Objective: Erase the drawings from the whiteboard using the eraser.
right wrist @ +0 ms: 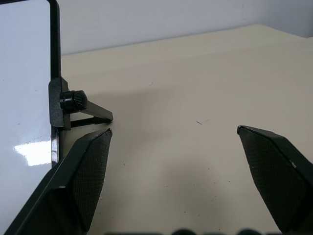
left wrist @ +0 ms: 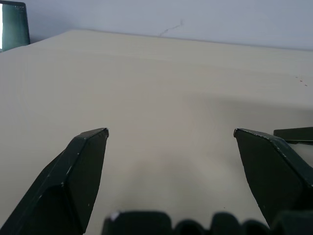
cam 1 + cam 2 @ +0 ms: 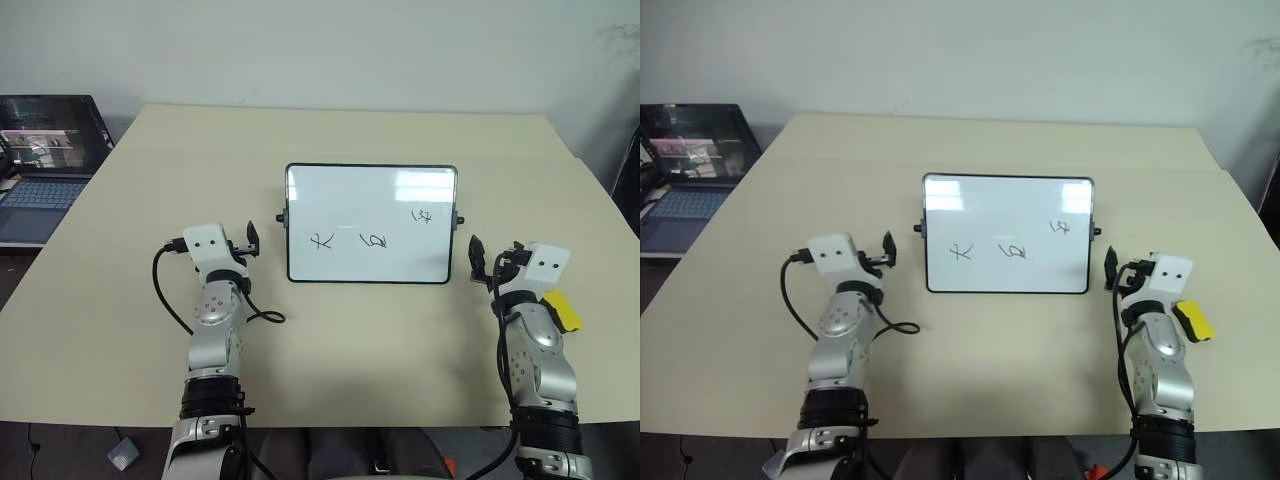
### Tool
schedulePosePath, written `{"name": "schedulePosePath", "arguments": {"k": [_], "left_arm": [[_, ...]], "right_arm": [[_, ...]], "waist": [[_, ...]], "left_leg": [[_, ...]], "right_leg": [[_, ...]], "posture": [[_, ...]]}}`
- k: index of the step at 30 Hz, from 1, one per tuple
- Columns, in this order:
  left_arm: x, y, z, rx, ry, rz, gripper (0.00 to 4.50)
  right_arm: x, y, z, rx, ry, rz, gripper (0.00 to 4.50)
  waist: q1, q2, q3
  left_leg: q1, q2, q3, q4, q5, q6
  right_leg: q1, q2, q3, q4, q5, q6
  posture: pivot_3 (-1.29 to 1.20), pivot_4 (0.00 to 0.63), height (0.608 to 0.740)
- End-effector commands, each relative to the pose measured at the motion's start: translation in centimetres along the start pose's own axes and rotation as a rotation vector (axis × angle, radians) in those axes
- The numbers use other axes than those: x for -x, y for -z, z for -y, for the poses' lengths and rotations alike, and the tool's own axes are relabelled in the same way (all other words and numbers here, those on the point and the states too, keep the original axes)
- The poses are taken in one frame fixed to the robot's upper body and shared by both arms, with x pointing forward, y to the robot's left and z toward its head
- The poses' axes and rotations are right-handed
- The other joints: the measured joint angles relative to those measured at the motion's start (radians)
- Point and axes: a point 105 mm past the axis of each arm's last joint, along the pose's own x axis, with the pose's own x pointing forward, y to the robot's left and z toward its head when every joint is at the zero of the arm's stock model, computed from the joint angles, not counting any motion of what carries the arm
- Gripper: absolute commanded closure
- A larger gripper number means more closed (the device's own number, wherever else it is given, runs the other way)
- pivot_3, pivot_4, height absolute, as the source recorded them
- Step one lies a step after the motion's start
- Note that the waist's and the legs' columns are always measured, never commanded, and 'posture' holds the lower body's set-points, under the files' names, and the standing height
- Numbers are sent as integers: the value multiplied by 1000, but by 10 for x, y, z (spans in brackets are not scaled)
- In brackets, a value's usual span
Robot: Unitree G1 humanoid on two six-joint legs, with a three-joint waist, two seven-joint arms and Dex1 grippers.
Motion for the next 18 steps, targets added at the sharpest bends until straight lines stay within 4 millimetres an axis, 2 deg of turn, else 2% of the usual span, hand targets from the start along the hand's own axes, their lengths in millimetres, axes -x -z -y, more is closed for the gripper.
{"name": "schedulePosePath", "arguments": {"k": [1, 18], "left_arm": [[-2, -11, -1, -18, -15, 33, 31], [-5, -18, -23, -21, -44, 35, 31]], "right_arm": [[-2, -17, 1, 6, -5, 64, 0], [-2, -21, 0, 3, -16, 73, 0]], "waist": [[0, 0, 0], [0, 0, 0]], "left_leg": [[0, 0, 0, 0, 0, 0], [0, 0, 0, 0, 0, 0]], "right_leg": [[0, 0, 0, 0, 0, 0], [0, 0, 0, 0, 0, 0]], "posture": [[0, 150, 740], [0, 150, 740]]}}
